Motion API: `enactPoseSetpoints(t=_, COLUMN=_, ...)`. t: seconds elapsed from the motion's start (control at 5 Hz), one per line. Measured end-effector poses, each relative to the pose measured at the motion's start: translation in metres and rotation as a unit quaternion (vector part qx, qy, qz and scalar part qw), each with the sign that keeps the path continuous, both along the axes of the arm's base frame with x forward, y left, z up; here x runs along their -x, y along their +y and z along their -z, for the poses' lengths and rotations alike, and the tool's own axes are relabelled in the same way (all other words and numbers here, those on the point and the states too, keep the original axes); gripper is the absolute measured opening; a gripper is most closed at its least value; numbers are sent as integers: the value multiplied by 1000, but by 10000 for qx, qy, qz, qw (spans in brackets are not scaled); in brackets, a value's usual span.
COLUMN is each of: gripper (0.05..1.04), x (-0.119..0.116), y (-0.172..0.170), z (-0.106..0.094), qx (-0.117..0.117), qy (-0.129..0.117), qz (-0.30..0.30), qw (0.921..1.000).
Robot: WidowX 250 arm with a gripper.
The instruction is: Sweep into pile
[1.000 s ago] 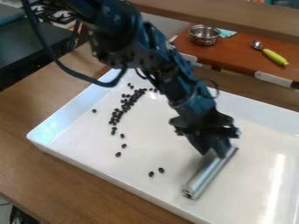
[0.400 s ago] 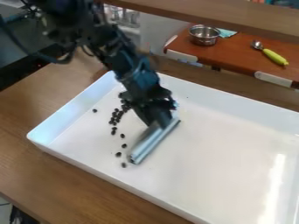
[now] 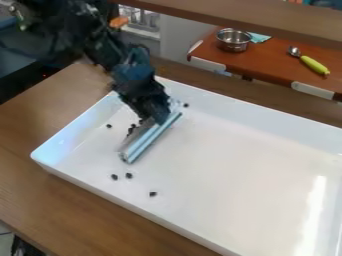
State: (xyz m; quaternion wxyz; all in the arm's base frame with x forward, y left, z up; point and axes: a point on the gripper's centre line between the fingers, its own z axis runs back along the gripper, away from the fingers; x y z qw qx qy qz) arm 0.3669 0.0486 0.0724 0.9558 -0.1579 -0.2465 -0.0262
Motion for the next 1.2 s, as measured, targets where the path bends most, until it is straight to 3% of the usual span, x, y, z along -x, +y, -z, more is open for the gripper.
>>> enactPoseSetpoints(t=0.2, gripper=340, x=-9, y=16, z=-9, qx=-127, qy=-242, qz=-74, qw=9996)
enactPoseSetpoints(t=0.4, gripper=340, x=-15, y=22, z=-15, qx=-159, qy=-309, qz=-268, qw=9990)
enactPoseSetpoints(t=0.6, gripper=340, x=-6, y=-15, z=-31, qx=511, qy=63, qz=-376, qw=9980)
enactPoseSetpoints(t=0.8, gripper=340, x=0, y=-72, z=-40, qx=972, qy=566, qz=-400, qw=9929)
enactPoseSetpoints(t=1.2, gripper=340, x=4, y=-161, z=-29, qx=400, qy=612, qz=-657, qw=9952)
